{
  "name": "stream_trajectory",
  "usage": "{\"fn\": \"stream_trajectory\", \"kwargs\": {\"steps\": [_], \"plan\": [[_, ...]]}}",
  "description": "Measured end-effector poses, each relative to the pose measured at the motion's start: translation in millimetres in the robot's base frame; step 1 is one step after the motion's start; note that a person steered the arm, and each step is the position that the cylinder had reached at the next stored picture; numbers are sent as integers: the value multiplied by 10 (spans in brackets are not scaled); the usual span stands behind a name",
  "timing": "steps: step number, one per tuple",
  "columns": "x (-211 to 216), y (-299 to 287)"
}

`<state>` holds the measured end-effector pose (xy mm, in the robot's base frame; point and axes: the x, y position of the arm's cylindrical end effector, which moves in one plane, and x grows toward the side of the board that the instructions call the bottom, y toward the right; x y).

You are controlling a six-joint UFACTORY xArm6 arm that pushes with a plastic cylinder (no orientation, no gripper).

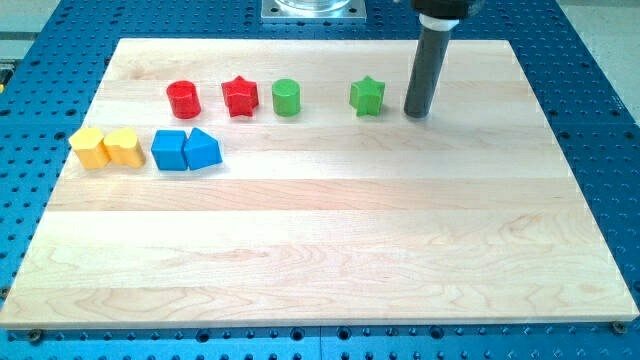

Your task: Push the green star to the right of the green circle

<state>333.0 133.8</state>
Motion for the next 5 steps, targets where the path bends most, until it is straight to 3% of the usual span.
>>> {"fn": "stream_trajectory", "kwargs": {"steps": [5], "plan": [[-31, -623]]}}
